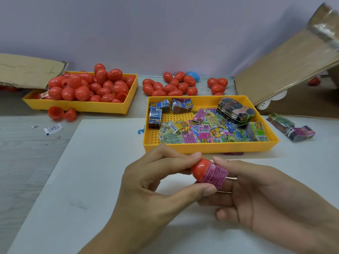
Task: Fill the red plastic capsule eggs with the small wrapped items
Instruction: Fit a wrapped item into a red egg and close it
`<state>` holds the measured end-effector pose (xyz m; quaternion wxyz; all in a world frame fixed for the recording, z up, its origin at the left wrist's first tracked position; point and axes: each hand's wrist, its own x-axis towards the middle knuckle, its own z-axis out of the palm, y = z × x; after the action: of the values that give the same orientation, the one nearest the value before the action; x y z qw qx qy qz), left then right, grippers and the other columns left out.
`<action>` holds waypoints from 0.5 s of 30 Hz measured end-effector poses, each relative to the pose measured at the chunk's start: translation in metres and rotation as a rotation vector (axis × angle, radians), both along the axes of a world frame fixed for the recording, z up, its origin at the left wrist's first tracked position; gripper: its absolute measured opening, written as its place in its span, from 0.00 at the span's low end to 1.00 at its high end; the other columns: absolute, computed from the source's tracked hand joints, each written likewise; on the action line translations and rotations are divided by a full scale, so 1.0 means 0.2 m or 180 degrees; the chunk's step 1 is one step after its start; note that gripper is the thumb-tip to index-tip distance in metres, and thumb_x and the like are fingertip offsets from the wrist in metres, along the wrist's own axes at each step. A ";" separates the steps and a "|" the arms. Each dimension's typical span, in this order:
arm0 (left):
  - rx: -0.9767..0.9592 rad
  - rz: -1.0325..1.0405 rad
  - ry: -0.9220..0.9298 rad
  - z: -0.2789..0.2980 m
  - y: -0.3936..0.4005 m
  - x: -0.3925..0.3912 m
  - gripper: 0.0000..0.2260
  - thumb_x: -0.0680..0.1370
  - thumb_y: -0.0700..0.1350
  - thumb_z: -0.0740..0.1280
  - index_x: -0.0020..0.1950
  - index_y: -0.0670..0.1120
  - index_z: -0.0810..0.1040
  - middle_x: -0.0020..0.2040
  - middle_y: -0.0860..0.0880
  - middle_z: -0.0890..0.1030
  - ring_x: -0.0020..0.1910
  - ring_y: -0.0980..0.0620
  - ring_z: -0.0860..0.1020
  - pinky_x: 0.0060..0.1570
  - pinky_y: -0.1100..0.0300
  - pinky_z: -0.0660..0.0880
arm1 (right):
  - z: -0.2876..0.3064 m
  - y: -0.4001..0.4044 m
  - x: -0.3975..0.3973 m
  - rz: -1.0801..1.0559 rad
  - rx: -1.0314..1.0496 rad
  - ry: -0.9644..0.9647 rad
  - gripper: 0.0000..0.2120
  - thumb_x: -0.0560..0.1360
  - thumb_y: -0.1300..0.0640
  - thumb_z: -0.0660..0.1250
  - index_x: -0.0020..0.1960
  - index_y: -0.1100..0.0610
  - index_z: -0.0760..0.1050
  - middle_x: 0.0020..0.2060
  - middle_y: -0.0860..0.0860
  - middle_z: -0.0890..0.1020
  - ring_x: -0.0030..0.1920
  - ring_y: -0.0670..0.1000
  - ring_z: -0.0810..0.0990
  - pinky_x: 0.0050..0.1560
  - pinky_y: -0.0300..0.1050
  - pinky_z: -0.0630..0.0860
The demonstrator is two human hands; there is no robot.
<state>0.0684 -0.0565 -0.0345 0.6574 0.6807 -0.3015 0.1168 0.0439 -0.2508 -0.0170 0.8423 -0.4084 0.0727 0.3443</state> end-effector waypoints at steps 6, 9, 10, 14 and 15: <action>0.0213 0.0191 -0.0156 0.00 0.00 0.00 0.19 0.67 0.50 0.78 0.56 0.49 0.84 0.44 0.53 0.81 0.46 0.50 0.83 0.45 0.55 0.79 | 0.06 0.01 -0.02 -0.0028 -0.0195 0.0121 0.20 0.65 0.49 0.76 0.53 0.60 0.85 0.47 0.59 0.86 0.45 0.55 0.87 0.35 0.43 0.81; 0.0250 0.0136 -0.0155 0.00 0.01 0.00 0.18 0.68 0.49 0.78 0.57 0.49 0.83 0.47 0.54 0.81 0.49 0.52 0.83 0.47 0.59 0.79 | 0.05 0.00 -0.01 -0.0001 -0.0210 0.0126 0.21 0.65 0.50 0.76 0.54 0.60 0.84 0.50 0.60 0.85 0.46 0.55 0.86 0.36 0.43 0.82; 0.0228 0.0082 -0.0110 0.00 0.01 0.00 0.18 0.68 0.48 0.78 0.57 0.49 0.83 0.48 0.54 0.81 0.51 0.51 0.83 0.48 0.59 0.78 | 0.05 0.00 -0.01 -0.0050 -0.0229 0.0116 0.21 0.65 0.51 0.76 0.55 0.60 0.84 0.51 0.61 0.85 0.45 0.55 0.86 0.36 0.43 0.82; 0.0153 -0.0057 -0.0005 -0.02 0.00 0.00 0.17 0.69 0.45 0.78 0.56 0.49 0.84 0.51 0.53 0.82 0.52 0.48 0.83 0.50 0.55 0.78 | 0.06 0.00 -0.02 -0.0279 -0.0261 0.0039 0.23 0.63 0.52 0.78 0.56 0.61 0.84 0.53 0.62 0.84 0.42 0.51 0.85 0.37 0.43 0.82; 0.0147 -0.0070 -0.0009 -0.02 -0.01 0.00 0.16 0.69 0.45 0.78 0.56 0.49 0.84 0.52 0.53 0.82 0.53 0.47 0.82 0.50 0.54 0.79 | 0.06 0.01 -0.02 -0.0286 -0.0242 0.0041 0.23 0.63 0.52 0.78 0.56 0.61 0.84 0.53 0.62 0.84 0.41 0.50 0.85 0.37 0.43 0.82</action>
<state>0.0690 -0.0579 -0.0388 0.6422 0.6922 -0.3125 0.1035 0.0404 -0.2495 -0.0053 0.8403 -0.4342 0.1094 0.3057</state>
